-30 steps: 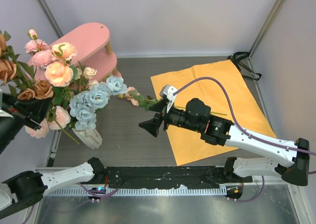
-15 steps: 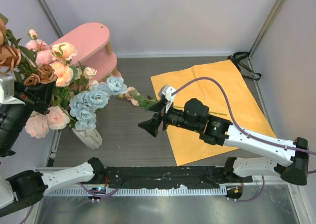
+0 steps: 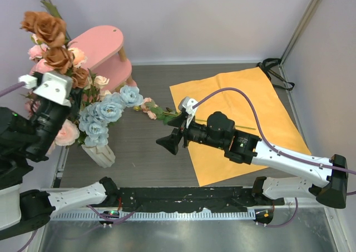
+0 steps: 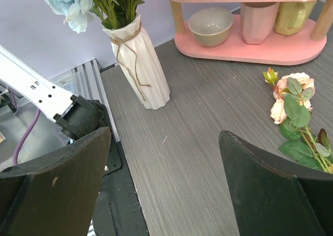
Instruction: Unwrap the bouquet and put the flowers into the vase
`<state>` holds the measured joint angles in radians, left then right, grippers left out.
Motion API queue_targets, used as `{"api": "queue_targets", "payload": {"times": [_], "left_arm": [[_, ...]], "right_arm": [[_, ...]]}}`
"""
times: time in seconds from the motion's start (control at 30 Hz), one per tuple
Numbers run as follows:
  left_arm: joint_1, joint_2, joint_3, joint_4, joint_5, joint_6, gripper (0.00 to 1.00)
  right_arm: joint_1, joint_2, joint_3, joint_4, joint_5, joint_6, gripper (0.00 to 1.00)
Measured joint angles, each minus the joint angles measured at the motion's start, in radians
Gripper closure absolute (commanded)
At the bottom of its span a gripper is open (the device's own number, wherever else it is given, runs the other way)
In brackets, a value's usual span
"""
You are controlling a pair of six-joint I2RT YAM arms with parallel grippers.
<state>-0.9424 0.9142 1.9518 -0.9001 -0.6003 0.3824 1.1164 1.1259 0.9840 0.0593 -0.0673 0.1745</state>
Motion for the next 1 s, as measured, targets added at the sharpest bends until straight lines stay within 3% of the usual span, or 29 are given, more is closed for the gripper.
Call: {"api": "queue_targets", "payload": {"times": [0.27,1.0], "left_arm": [[0.000,-0.148,-0.323,0.153,-0.065,0.015,1.00],[0.000,-0.403,-0.800,0.403,-0.303,-0.130,1.00]], "right_arm": [[0.000,0.000,-0.005,0.001,0.000,0.000,0.09],[0.000,0.000,-0.018,0.018,-0.001,0.008,0.09]]}}
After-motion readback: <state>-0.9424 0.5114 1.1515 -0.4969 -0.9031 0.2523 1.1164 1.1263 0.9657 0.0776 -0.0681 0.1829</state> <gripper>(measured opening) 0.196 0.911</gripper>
